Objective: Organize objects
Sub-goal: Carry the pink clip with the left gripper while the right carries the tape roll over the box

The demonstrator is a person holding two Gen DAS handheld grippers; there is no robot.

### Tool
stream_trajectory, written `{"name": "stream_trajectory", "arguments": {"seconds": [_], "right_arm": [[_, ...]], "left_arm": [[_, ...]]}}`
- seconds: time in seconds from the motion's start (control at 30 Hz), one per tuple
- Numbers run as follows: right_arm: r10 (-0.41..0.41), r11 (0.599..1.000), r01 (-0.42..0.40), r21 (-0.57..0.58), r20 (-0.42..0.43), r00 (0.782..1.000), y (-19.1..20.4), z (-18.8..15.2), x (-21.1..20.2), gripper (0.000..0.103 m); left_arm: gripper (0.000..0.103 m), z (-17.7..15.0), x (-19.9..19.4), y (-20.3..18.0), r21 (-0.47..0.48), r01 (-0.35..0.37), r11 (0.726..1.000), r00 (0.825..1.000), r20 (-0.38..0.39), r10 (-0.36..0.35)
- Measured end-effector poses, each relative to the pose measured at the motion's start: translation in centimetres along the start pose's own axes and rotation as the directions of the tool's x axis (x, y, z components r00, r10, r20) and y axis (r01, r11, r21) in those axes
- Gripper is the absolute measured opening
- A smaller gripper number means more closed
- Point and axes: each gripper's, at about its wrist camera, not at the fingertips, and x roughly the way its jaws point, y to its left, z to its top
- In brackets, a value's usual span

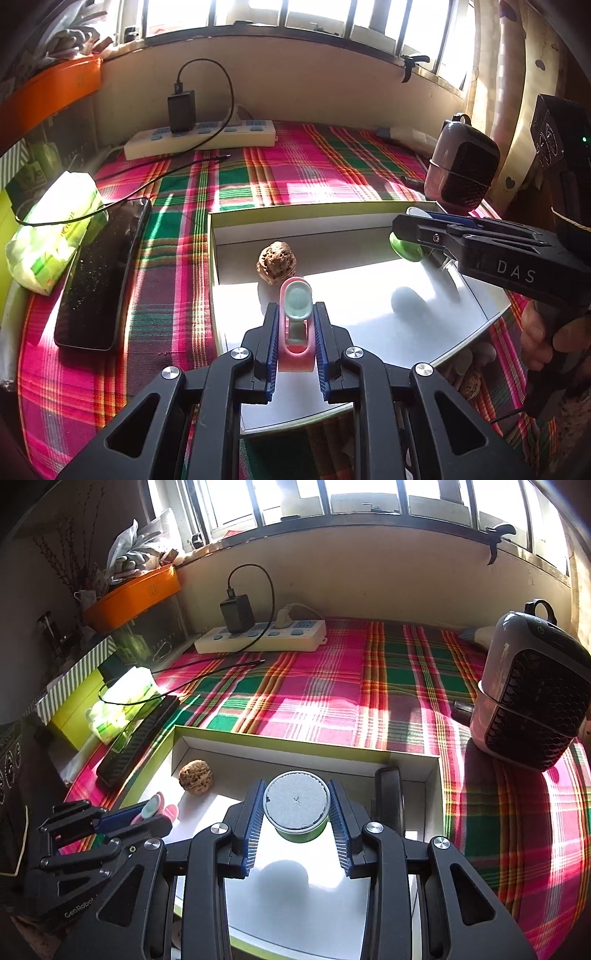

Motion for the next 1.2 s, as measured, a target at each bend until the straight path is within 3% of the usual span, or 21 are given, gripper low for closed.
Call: {"name": "stream_trajectory", "arguments": {"seconds": [0.53, 1.2], "right_arm": [[0.029, 0.999, -0.03, -0.027, -0.047, 0.998, 2.1, 1.3, 3.3, 0.035], [0.033, 0.999, -0.036, -0.035, -0.09, 0.995, 3.0, 1.5, 5.0, 0.036]], "left_arm": [[0.016, 0.2, 1.2, -0.1, 0.006, 0.0, 1.0, 1.0, -0.014, 0.0], [0.016, 0.3, 1.7, -0.6, 0.043, -0.05, 0.998, 0.998, -0.02, 0.051]]}}
